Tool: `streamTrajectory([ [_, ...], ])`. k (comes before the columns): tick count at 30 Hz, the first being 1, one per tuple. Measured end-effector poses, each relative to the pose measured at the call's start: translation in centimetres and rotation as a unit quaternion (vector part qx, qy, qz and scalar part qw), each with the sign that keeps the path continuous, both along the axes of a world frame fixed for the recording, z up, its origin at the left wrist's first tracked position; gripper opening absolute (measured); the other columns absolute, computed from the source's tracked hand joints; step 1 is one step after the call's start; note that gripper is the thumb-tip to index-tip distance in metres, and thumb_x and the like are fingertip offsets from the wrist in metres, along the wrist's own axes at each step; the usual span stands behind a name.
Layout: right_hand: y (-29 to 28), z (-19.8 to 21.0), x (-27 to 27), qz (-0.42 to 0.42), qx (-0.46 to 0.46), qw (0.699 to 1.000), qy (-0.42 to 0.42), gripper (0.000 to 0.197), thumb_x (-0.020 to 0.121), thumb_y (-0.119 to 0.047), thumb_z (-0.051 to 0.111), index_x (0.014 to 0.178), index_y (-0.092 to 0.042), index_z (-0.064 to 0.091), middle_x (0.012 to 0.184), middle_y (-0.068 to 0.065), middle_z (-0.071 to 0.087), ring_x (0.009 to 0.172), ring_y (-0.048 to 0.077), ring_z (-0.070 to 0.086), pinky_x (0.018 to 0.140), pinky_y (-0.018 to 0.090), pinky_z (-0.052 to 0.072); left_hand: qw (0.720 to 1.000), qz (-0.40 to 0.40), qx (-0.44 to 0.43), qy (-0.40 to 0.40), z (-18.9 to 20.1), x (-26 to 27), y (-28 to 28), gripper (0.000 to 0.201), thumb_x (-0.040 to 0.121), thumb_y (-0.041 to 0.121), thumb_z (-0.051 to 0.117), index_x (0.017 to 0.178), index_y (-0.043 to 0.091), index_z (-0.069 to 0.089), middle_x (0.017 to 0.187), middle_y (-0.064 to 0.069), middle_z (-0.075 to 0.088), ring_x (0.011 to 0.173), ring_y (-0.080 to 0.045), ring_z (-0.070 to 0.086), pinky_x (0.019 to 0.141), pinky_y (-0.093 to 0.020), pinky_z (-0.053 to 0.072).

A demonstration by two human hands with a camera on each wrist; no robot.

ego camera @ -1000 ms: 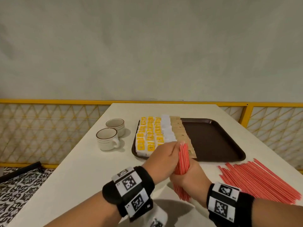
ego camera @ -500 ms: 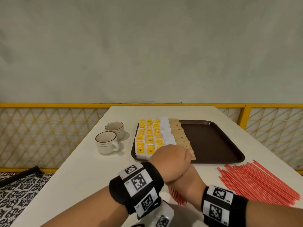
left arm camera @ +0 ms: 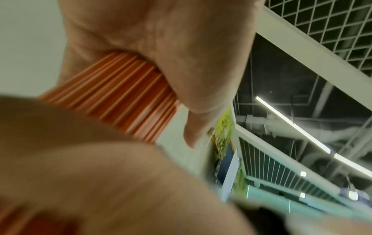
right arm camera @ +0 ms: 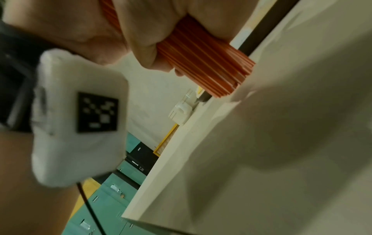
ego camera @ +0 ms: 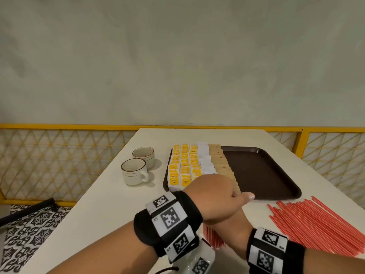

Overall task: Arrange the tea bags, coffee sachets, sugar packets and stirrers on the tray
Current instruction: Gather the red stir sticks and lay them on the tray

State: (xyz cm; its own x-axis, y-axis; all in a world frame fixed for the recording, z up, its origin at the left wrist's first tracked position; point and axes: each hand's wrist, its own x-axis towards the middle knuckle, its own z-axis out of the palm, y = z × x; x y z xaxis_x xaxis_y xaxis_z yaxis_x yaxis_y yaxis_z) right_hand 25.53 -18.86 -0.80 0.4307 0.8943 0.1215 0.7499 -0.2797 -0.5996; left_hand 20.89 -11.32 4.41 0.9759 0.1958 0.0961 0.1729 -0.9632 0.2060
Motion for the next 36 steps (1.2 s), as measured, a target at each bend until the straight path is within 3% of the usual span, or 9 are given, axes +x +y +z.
streamTrajectory([
  [6,1.2,-0.9,0.4,-0.050,-0.024,0.997,0.060,0.014,0.090,-0.012,0.054,0.100,-0.022,0.054,0.095,-0.004,0.055,0.094,0.004,0.052,0.070,0.017,0.036,0.999,0.015,-0.013,-0.040,-1.0,0.0,0.7,0.047,0.101,0.040,0.033,0.072,0.011,0.056,0.082,-0.009,0.061,0.074,-0.022,0.054,0.058,-0.031,0.033],
  [9,0.5,-1.2,0.4,-0.038,0.042,0.971,0.230,0.017,0.078,0.003,0.062,0.074,-0.013,0.056,0.067,0.003,0.056,0.056,0.000,0.057,0.055,0.014,0.044,0.983,0.031,-0.170,-0.060,-0.7,-0.5,1.0,0.039,0.096,0.050,0.042,0.098,0.021,0.069,0.111,0.002,0.066,0.101,-0.014,0.059,0.084,-0.029,0.046],
  [13,-0.2,-0.9,1.3,-0.036,0.120,0.941,0.314,0.019,0.066,0.001,0.068,0.082,0.003,0.057,0.071,0.021,0.058,0.061,0.034,0.060,0.063,0.043,0.054,0.815,0.073,-0.530,-0.222,-0.4,-1.5,1.7,0.026,0.086,0.047,0.061,0.110,0.037,0.060,0.120,0.015,0.061,0.112,-0.004,0.056,0.098,-0.028,0.045],
  [15,0.3,0.1,1.9,-0.035,0.161,0.948,0.272,0.019,0.069,0.005,0.066,0.085,-0.005,0.063,0.073,0.018,0.064,0.069,0.034,0.064,0.067,0.044,0.056,0.783,0.074,-0.571,-0.236,-1.5,-1.7,2.0,0.045,0.072,0.049,0.076,0.112,0.036,0.059,0.116,0.011,0.064,0.109,-0.008,0.060,0.093,-0.028,0.048],
  [18,1.0,1.4,1.7,0.018,0.177,0.961,0.210,0.028,0.077,0.008,0.063,0.069,-0.019,0.063,0.062,0.001,0.060,0.062,0.010,0.062,0.060,0.029,0.054,0.824,0.078,-0.520,-0.210,-2.8,-1.5,1.7,0.053,0.062,0.033,0.085,0.110,0.028,0.064,0.108,0.007,0.069,0.101,-0.009,0.065,0.092,-0.034,0.052],
  [20,1.5,1.4,1.2,0.024,0.174,0.961,0.212,0.035,0.081,0.010,0.061,0.068,-0.022,0.058,0.064,-0.008,0.055,0.062,0.003,0.056,0.060,0.016,0.047,0.812,0.090,-0.528,-0.231,-3.0,-1.4,1.7,0.041,0.065,0.023,0.085,0.103,0.022,0.070,0.104,0.005,0.071,0.098,-0.011,0.067,0.092,-0.037,0.053],
  [25,1.7,0.1,1.2,0.053,0.171,0.959,0.222,0.020,0.079,0.010,0.063,0.092,-0.004,0.062,0.082,0.001,0.059,0.076,-0.005,0.059,0.072,0.011,0.047,0.802,0.090,-0.527,-0.267,-3.9,-1.4,1.5,0.017,0.075,0.007,0.076,0.091,0.012,0.073,0.095,0.001,0.074,0.093,-0.008,0.068,0.084,-0.026,0.052],
  [32,0.3,-0.8,2.0,0.113,0.105,0.954,0.256,0.031,0.072,0.017,0.063,0.087,-0.010,0.062,0.076,0.000,0.065,0.075,0.006,0.065,0.070,0.025,0.056,0.802,0.115,-0.512,-0.286,-5.5,-1.3,1.1,0.026,0.065,0.022,0.079,0.087,0.015,0.069,0.091,-0.007,0.073,0.087,-0.018,0.070,0.082,-0.034,0.056],
  [36,-0.2,-2.2,1.9,0.114,0.006,0.966,0.234,0.037,0.068,-0.003,0.076,0.100,-0.018,0.064,0.099,0.011,0.069,0.095,0.019,0.067,0.086,0.039,0.055,0.796,0.123,-0.550,-0.220,-6.5,-1.9,1.0,0.030,0.068,0.021,0.081,0.093,0.011,0.069,0.095,-0.010,0.072,0.092,-0.022,0.069,0.086,-0.034,0.055],
])
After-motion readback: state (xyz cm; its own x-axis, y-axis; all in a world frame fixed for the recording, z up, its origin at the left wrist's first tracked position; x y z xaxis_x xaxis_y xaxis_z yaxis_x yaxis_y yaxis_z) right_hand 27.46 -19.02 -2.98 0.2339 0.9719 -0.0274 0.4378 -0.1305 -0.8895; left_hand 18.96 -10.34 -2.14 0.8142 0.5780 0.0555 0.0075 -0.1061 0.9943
